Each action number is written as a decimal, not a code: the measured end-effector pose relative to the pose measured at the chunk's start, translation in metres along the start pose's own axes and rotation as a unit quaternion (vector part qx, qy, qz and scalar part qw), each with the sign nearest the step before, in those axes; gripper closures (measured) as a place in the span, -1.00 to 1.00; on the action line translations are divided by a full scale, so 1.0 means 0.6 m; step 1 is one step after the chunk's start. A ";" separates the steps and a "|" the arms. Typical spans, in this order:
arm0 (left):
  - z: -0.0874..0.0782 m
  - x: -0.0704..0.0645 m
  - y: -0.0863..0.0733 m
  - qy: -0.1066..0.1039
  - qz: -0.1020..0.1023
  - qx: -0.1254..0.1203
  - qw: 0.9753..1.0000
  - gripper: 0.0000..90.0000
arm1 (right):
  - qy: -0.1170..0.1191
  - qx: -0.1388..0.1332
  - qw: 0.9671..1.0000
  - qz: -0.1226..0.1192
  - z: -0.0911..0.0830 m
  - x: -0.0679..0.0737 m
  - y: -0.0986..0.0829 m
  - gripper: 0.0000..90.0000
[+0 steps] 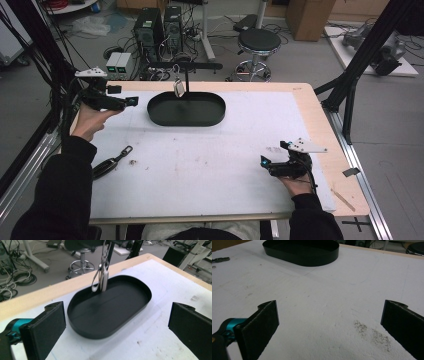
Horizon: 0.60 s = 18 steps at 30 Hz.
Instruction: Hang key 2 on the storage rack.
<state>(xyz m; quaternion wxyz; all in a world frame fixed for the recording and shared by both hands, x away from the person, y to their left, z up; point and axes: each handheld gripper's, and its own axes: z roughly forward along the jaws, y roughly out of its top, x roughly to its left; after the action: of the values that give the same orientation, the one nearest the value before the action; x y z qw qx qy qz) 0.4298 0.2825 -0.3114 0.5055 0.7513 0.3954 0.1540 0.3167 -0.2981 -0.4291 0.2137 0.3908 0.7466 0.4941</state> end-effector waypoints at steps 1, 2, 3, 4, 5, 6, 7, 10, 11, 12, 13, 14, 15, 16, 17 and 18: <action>-0.003 0.002 -0.006 0.000 -0.003 0.002 1.000 -0.96 | 0.000 0.000 1.000 0.000 0.000 0.000 0.000 -0.98; -0.005 0.004 -0.012 0.002 -0.005 0.005 1.000 -0.96 | 0.000 0.000 1.000 -0.001 0.001 0.000 0.000 -0.98; -0.008 0.006 -0.018 0.003 -0.005 0.009 1.000 -0.96 | -0.001 0.000 1.000 -0.001 0.001 0.000 0.000 -0.98; -0.011 0.007 -0.024 0.004 -0.008 0.011 1.000 -0.96 | -0.001 0.001 1.000 -0.001 0.001 0.000 0.000 -0.98; -0.014 0.008 -0.030 0.005 -0.010 0.013 1.000 -0.96 | -0.001 0.000 1.000 0.000 0.001 0.000 0.000 -0.98; -0.017 0.010 -0.038 0.006 -0.011 0.016 1.000 -0.96 | -0.001 0.001 1.000 0.000 0.001 0.000 0.000 -0.98; -0.019 0.010 -0.042 0.007 -0.013 0.017 1.000 -0.96 | -0.001 0.001 1.000 0.000 0.002 0.000 0.000 -0.98; -0.024 0.012 -0.059 0.010 -0.015 0.024 1.000 -0.96 | 0.000 0.002 1.000 0.001 0.002 0.001 0.000 -0.98; -0.025 0.013 -0.065 0.009 -0.016 0.032 0.999 -0.96 | 0.000 0.002 1.000 0.001 0.002 0.001 0.000 -0.98; -0.025 0.013 -0.068 0.010 -0.015 0.034 0.999 -0.96 | 0.000 0.002 1.000 0.002 0.002 0.001 0.000 -0.98; -0.025 0.013 -0.072 0.011 -0.014 0.035 0.999 -0.96 | 0.000 0.003 1.000 0.001 0.002 0.001 0.000 -0.98; -0.025 0.013 -0.076 0.010 -0.015 0.040 0.999 -0.96 | 0.000 0.003 1.000 0.001 0.002 0.001 0.000 -0.98; -0.025 0.013 -0.081 0.009 -0.016 0.042 0.999 -0.96 | -0.001 0.001 1.000 -0.002 0.003 0.000 0.000 -0.98; -0.025 0.012 -0.084 0.011 -0.017 0.044 0.999 -0.96 | -0.001 0.002 1.000 -0.001 0.003 0.000 0.000 -0.98; -0.025 0.013 -0.088 0.010 -0.015 0.048 0.999 -0.96 | -0.001 0.001 1.000 -0.001 0.003 0.000 0.000 -0.98; -0.024 0.013 -0.092 0.009 -0.016 0.052 0.998 -0.96 | -0.001 0.002 1.000 -0.001 0.003 0.000 0.001 -0.98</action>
<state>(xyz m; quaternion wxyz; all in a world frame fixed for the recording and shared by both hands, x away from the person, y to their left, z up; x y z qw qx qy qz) 0.4016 0.3072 -0.3547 0.4645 0.7688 0.4194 0.1316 0.3181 -0.2968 -0.4296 0.2143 0.3908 0.7476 0.4924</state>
